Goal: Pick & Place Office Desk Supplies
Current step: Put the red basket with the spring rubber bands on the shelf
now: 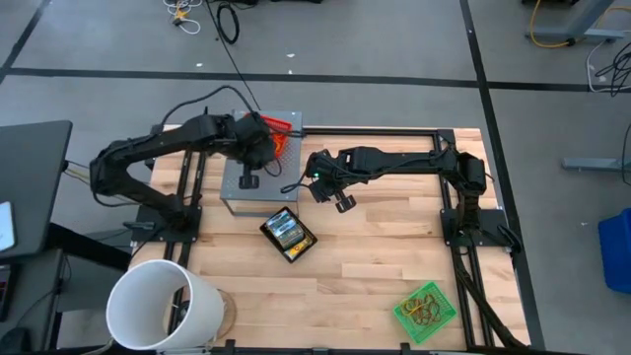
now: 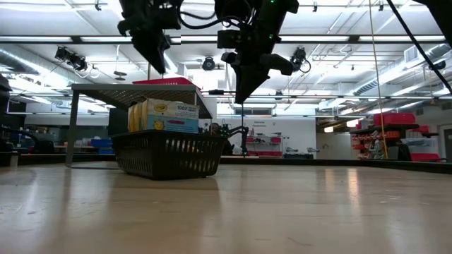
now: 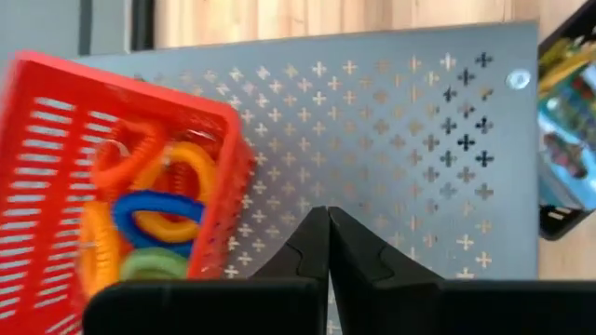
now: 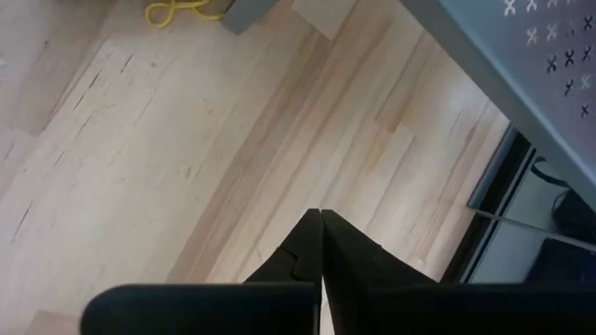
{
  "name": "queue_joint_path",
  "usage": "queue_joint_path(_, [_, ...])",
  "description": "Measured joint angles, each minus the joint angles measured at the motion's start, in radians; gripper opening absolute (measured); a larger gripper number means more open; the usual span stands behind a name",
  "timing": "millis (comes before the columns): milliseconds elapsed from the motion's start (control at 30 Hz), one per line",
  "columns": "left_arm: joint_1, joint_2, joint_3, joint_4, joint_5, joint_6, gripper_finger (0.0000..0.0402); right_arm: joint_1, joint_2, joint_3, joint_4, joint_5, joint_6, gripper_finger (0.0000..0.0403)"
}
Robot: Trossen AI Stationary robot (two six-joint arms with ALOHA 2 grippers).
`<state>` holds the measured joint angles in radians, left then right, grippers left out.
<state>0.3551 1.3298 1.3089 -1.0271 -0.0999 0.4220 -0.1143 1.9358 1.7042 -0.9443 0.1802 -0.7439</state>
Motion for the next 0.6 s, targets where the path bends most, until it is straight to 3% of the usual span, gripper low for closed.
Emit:
queue_joint_path(267, [0.006, 0.11, -0.002, 0.051, -0.084, 0.0, 0.0002, 0.0, 0.0, 0.0, -0.005, 0.0, 0.002, 0.0003])
queue_joint_path(600, [0.064, 0.144, -0.002, 0.151, -0.079, 0.016, 0.0001, 0.0, 0.0, 0.0, -0.017, 0.0, 0.023, 0.0004])
